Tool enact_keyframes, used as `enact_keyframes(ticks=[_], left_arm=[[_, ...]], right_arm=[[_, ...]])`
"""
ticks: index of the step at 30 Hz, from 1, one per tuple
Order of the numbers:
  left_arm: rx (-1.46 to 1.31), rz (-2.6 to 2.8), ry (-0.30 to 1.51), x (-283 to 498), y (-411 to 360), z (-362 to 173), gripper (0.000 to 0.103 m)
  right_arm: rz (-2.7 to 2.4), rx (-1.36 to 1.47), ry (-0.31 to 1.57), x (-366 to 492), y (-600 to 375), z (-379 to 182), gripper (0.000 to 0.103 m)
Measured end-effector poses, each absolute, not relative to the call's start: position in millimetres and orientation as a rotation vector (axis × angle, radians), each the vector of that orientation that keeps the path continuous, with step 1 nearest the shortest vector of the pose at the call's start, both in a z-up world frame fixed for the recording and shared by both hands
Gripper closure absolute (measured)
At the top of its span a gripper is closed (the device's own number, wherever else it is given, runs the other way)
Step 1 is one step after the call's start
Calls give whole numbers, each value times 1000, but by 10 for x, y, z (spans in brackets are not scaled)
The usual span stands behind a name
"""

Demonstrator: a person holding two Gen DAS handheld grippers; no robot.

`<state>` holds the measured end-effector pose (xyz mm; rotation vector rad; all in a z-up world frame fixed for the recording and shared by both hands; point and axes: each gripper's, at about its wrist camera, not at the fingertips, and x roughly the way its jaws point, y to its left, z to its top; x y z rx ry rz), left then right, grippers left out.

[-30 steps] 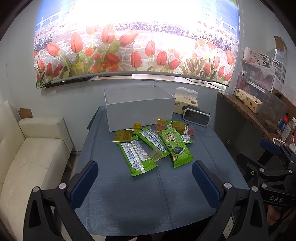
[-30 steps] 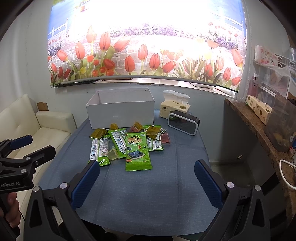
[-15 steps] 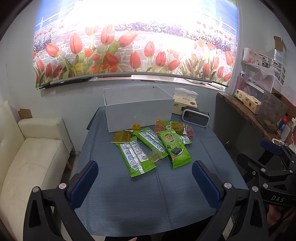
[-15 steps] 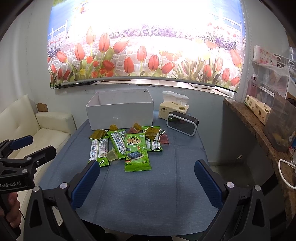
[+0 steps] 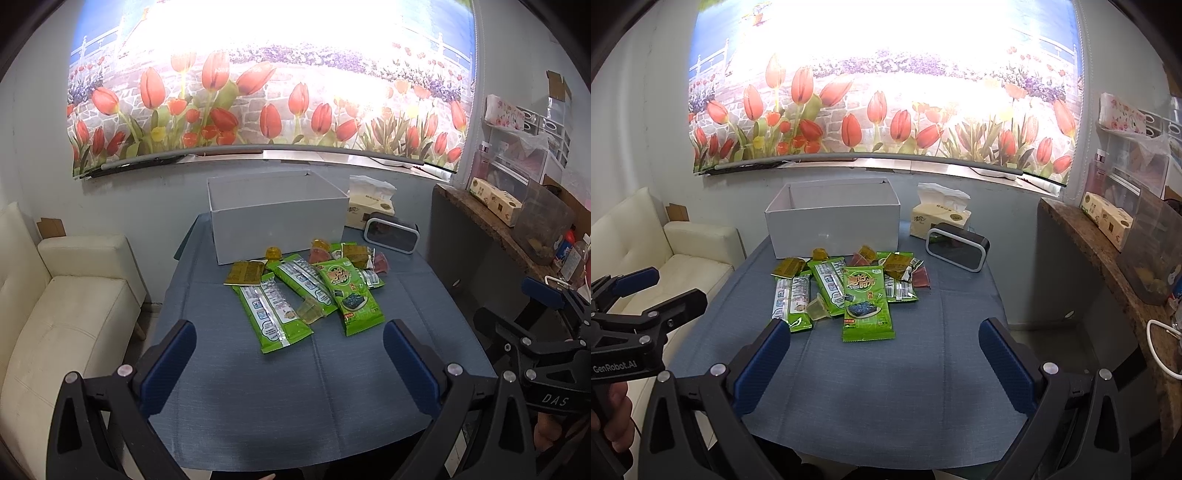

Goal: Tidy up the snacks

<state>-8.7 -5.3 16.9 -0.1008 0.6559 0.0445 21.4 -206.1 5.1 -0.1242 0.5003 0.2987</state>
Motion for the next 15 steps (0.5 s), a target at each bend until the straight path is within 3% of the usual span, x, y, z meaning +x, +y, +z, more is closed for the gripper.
enact_keyframes(ticks=[15], left_arm=[[-108,42,653,-100,-27,194,0]], right_arm=[[299,-126,491,197,-2056,71,0]])
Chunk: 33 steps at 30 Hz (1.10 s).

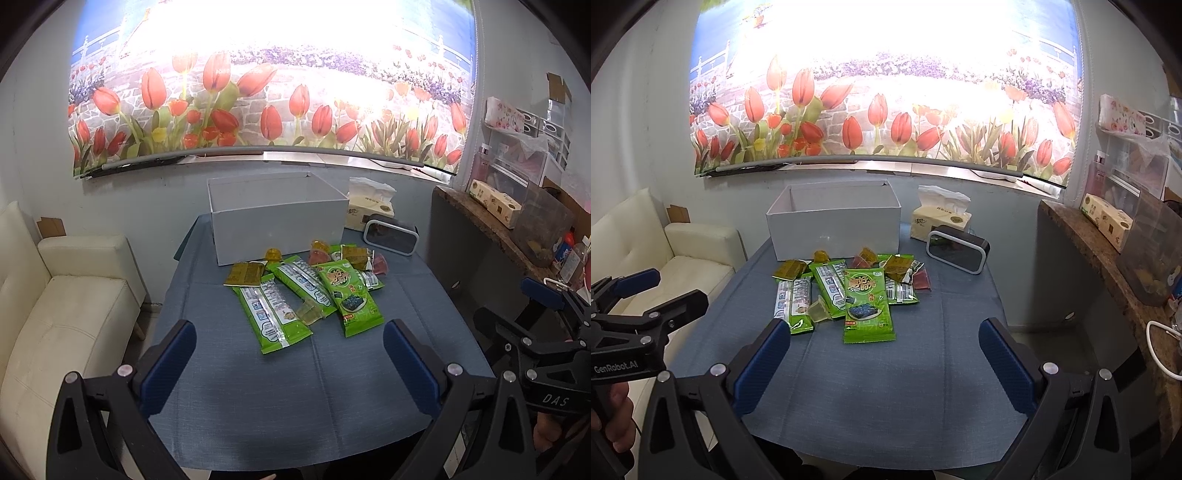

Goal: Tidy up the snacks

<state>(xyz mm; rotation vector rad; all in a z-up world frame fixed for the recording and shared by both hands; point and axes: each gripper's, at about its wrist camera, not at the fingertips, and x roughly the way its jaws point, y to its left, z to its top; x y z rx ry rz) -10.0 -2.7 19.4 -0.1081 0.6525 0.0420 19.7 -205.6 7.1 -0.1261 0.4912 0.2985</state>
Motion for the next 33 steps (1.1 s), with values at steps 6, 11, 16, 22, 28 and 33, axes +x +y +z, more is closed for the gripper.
enact_keyframes(ticks=[6,11,16,22,28,33], left_arm=[[-107,44,650,-99,-26,187,0],[-108,43,651,-100,-38,175,0],[-105,40,656,-92,-45,157,0],[-113,32,684,2,-21,100,0],[-156,36,772,375,116,-220,0],[-172,42,886,881,235,-642,0]], right_arm=[[298,-127,486,190,-2050,76,0],[298,-128,487,189,-2050,80,0],[296,-129,486,191,-2058,83,0],[292,-137,501,252,-2038,27,0],[323,-133,583,583,-1971,-235,0],[347,-158,644,1009,-1834,-528,0]])
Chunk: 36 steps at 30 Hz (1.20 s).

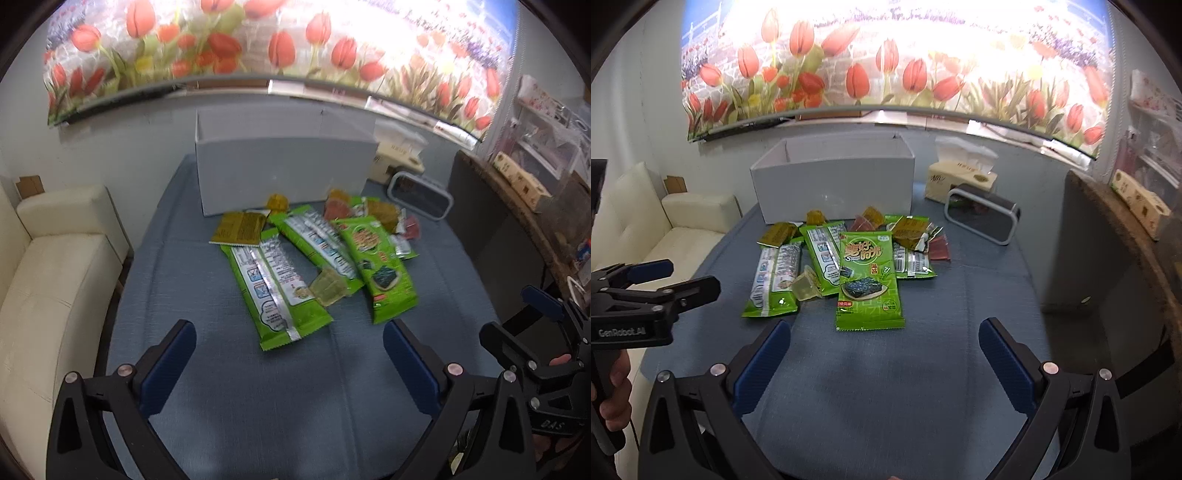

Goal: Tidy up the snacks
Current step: 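Grasp the long green snack bar with the left tool while the right tool grasps the green seaweed packet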

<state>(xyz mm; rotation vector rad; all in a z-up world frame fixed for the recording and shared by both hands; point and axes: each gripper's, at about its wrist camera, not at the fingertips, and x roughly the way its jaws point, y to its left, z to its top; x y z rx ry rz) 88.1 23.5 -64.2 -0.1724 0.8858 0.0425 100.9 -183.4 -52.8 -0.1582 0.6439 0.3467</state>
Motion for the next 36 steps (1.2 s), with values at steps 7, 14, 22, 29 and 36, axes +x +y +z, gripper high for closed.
enact_keyframes(ticks=[7,14,22,29,36], left_arm=[[-194,98,1021,1567,414,-1070,0],[-201,184,1140,2122,533,-1343,0],[-213,253,1211,2289,521,-1545,0],[-222,282,1204,2423,556,-1661,0],[-230,312,1184,2421,427,-1591,4]], right_arm=[[429,-131,742,1687,-1629,-893,0],[432,-199,793,2119,-1403,-1134,0],[432,-221,833,2325,-1272,-1341,0],[402,-230,847,2457,-1284,-1397,0],[425,-197,878,2572,-1238,-1449,14]])
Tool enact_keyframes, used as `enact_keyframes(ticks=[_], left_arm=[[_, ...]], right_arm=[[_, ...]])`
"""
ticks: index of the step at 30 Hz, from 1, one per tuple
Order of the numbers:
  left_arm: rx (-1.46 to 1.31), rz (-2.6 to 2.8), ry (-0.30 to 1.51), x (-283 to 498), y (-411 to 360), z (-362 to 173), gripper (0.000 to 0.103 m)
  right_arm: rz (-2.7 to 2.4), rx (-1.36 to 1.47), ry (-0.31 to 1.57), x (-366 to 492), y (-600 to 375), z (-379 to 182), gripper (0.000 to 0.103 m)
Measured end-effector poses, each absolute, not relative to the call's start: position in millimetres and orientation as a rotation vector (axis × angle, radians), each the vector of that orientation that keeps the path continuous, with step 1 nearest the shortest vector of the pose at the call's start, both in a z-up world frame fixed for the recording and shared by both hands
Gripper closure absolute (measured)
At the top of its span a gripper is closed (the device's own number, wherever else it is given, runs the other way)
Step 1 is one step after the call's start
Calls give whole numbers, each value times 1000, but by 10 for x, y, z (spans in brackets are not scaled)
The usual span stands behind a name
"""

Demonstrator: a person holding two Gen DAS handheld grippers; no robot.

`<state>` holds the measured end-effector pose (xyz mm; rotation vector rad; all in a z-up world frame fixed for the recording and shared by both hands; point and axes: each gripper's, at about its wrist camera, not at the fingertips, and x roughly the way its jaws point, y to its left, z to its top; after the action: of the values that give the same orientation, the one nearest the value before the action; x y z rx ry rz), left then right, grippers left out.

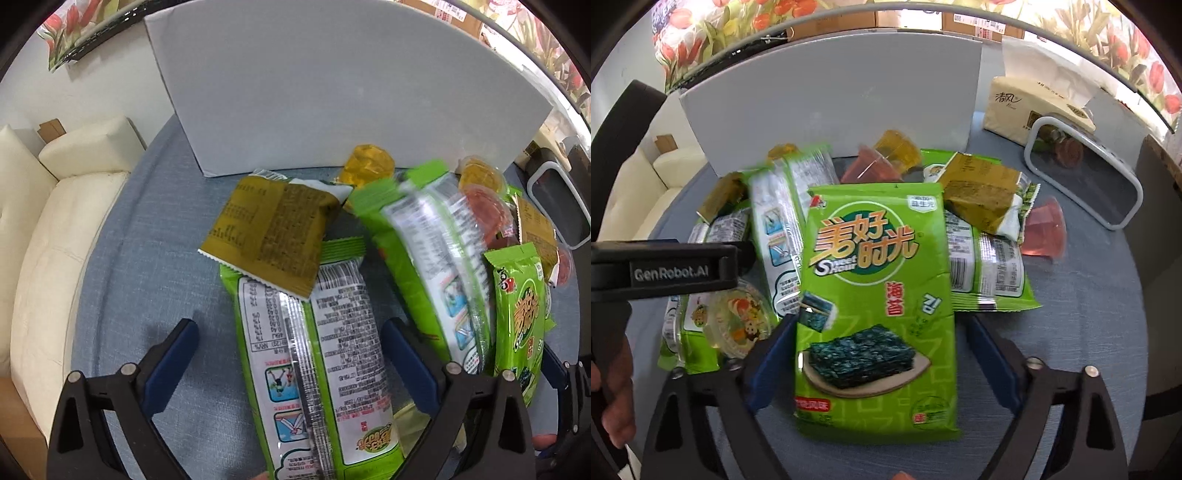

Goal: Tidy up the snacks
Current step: 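Grasp the long green snack bar with the left tool while the right tool grasps the green seaweed packet, then carry both packets into the white box and open both tools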

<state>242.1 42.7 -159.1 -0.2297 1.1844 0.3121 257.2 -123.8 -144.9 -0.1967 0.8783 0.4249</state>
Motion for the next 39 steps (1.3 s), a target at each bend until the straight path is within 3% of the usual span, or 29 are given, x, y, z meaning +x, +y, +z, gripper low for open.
enact_keyframes(ticks=[3,14,39], left_arm=[[-220,308,1170,2377,372,-1509,29],[-225,255,1141,2228,360,-1437,39],[-199,168,950,1709,244,-555,41]], right_arm=[[449,-204,874,2515,-1195,-1423,28],[453,-175,866,2425,-1279,-1351,32],[431,-147,730,1948,-1484,-909,32]])
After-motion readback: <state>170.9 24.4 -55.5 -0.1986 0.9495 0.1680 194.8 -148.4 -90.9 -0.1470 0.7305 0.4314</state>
